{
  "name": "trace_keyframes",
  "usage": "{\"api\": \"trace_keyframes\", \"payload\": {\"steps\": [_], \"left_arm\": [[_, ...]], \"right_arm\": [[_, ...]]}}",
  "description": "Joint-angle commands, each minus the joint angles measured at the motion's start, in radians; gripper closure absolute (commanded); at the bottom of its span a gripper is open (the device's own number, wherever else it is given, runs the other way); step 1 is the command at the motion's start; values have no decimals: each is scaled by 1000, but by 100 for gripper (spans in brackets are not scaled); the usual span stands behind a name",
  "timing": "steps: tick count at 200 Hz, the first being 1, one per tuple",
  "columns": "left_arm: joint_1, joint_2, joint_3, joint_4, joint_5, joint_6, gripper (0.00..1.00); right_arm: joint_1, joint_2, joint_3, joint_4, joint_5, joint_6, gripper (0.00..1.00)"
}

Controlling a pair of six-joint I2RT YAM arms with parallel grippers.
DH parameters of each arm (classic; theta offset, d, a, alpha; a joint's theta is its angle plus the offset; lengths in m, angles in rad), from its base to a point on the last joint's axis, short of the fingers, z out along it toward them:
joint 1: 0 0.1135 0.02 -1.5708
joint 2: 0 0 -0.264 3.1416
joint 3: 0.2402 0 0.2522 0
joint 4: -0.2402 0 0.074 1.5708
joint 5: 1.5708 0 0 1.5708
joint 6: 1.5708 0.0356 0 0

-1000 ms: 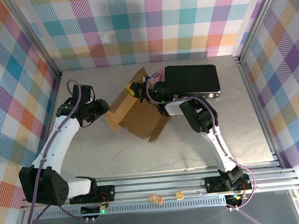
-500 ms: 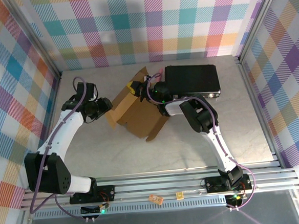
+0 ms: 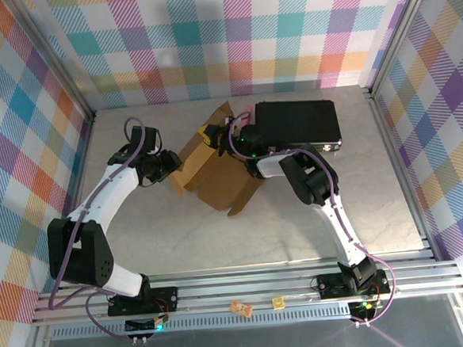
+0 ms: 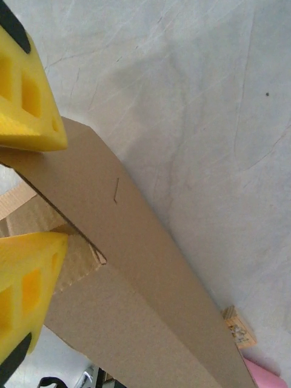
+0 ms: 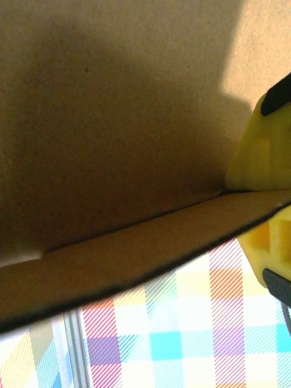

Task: Fold the paper box

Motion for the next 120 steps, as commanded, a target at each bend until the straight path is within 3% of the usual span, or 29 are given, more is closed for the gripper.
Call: {"api": "trace_keyframes", "payload": {"steps": [1, 21, 69, 96, 120], "left_arm": [[-27, 13, -2, 64, -4, -71, 66], [-38, 9, -5, 84, -36, -109, 76], [-45, 18, 30, 88, -85, -135, 80], [-45, 51, 54, 75, -91, -116, 100], [-45, 66, 93, 10, -132, -77, 100]], "right_arm": [[3, -27, 8, -112, 8, 40, 100], [3, -39, 6, -148, 15, 36, 100], [3, -59, 4, -203, 34, 39, 100], [3, -82, -4, -251, 45, 41, 100], [-3, -116, -15, -319, 37, 20, 96]]}}
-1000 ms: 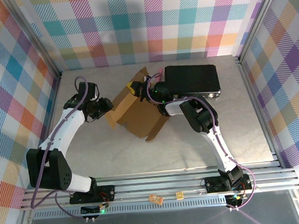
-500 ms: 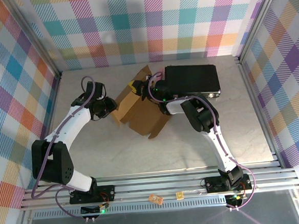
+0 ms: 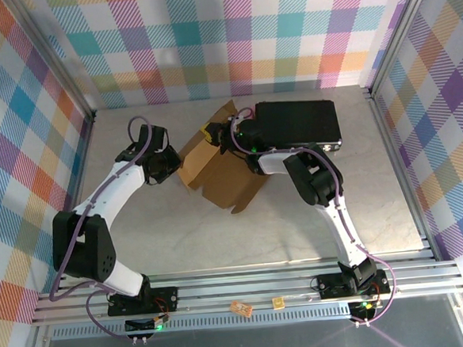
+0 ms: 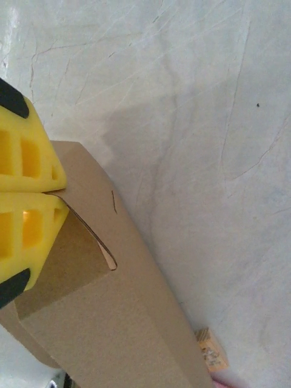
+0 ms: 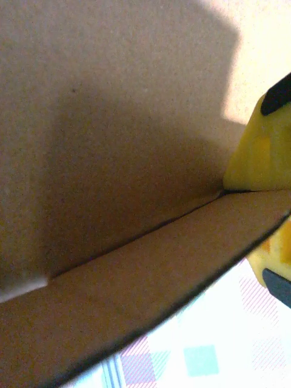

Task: Fold the paper box

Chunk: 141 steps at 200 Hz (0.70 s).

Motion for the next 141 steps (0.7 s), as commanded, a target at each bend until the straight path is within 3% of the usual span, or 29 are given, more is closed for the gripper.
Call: {"api": "trace_keyframes", "payload": {"steps": [1, 35, 73, 141], "left_arm": [[-8, 21, 67, -9, -34, 13, 100], [-9, 27, 100, -68, -72, 76, 100], [-31, 51, 152, -129, -98, 174, 100], [-77, 92, 229, -194, -135, 290, 100]], "right_arm": [[3, -54, -16, -139, -13, 18, 96], [-14, -94, -24, -248, -48, -20, 86], [-38, -136, -21, -380, -83, -74, 68], [-91, -156, 41, -483, -128, -136, 71]]}}
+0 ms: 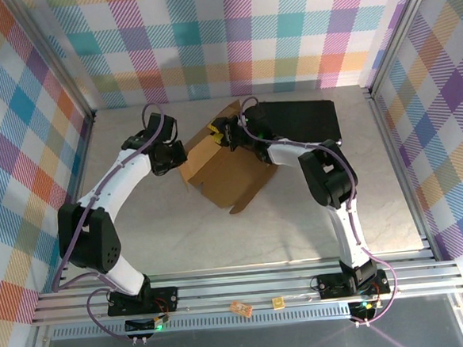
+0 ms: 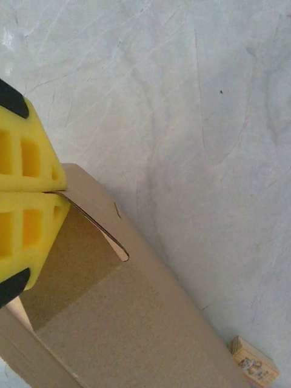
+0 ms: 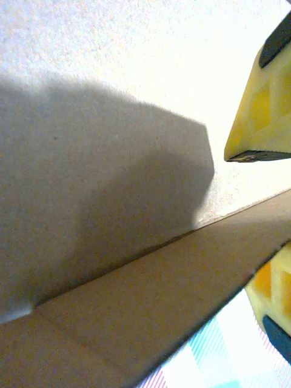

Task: Fold the paper box

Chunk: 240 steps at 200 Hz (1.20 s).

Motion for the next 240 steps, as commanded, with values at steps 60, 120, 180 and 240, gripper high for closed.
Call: {"api": "trace_keyframes", "payload": {"steps": [60, 120, 180, 240], "left_arm": [[-17, 26, 70, -57, -64, 96, 100], [-19, 23, 75, -69, -50, 147, 100], [-19, 21, 74, -72, -52, 167, 100], [-19, 29, 90, -77, -53, 190, 100]], "right_arm": [[-45, -83, 23, -162, -3, -105, 78], [-52, -13, 134, -195, -23, -128, 78], [-36, 1, 201, -291, -47, -137, 72], [-1, -19, 163, -303, -40, -119, 61]]}}
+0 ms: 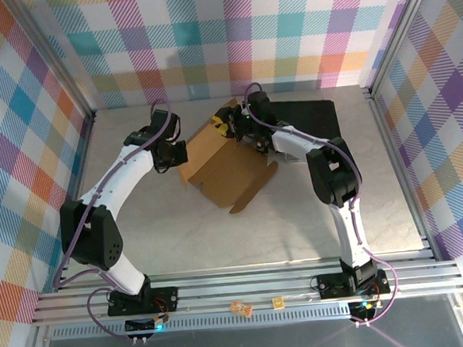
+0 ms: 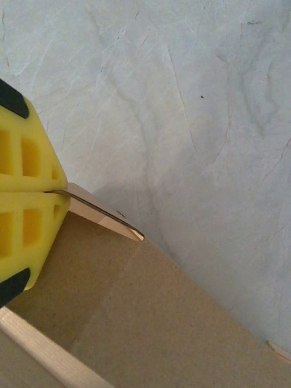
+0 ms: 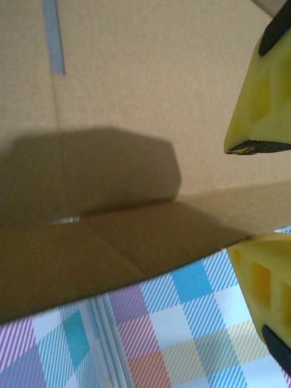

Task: Fold the paper box

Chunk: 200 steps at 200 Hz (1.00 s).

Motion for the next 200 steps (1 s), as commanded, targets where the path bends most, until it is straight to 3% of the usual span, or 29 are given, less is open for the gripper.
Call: {"api": "trace_keyframes", "payload": {"steps": [1, 42, 96, 136, 168, 200], "left_arm": [[-5, 2, 33, -16, -15, 29, 100], [-5, 3, 31, -15, -15, 37, 100], [-5, 3, 42, -20, -23, 63, 100], [-3, -7, 44, -27, -38, 79, 100], [18, -22, 52, -50, -61, 91, 100], [69, -53, 47, -71, -74, 106, 100]], "right_arm": [[27, -4, 14, -13, -16, -1, 61], [54, -3, 56, -31, -11, 2, 60], [58, 4, 39, -32, -8, 8, 79], [65, -5, 4, 24, 32, 35, 99], [98, -58, -118, 203, 169, 123, 100], [179, -128, -212, 257, 346, 210, 100]]}}
